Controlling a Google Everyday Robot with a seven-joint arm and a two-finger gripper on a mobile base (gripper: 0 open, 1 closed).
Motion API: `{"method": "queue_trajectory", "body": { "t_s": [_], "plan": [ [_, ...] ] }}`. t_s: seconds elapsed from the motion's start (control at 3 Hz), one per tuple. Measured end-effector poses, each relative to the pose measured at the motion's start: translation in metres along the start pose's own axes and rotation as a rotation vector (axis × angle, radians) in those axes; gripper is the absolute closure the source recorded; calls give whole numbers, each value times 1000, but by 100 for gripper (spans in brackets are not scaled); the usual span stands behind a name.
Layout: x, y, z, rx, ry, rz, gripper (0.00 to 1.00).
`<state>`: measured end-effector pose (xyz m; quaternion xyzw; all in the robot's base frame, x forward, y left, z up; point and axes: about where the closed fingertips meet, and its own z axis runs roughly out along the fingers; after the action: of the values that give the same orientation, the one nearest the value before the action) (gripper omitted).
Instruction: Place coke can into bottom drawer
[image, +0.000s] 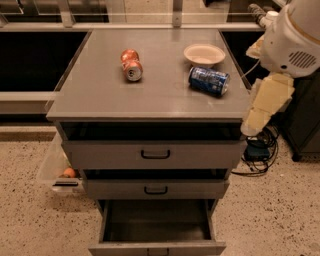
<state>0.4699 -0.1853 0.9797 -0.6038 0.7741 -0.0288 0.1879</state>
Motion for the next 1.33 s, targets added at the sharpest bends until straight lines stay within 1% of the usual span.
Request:
{"method": "queue_trajectory", "body": {
  "t_s": [0.33, 0.67, 1.0, 1.33],
  "plan": [
    [-21, -8, 5, -19, -37, -24, 0],
    [-22, -8, 5, -19, -38, -25, 0],
    [-22, -18, 6, 22, -66, 21, 0],
    [-37, -73, 21, 123, -185, 179, 0]
  ]
}}
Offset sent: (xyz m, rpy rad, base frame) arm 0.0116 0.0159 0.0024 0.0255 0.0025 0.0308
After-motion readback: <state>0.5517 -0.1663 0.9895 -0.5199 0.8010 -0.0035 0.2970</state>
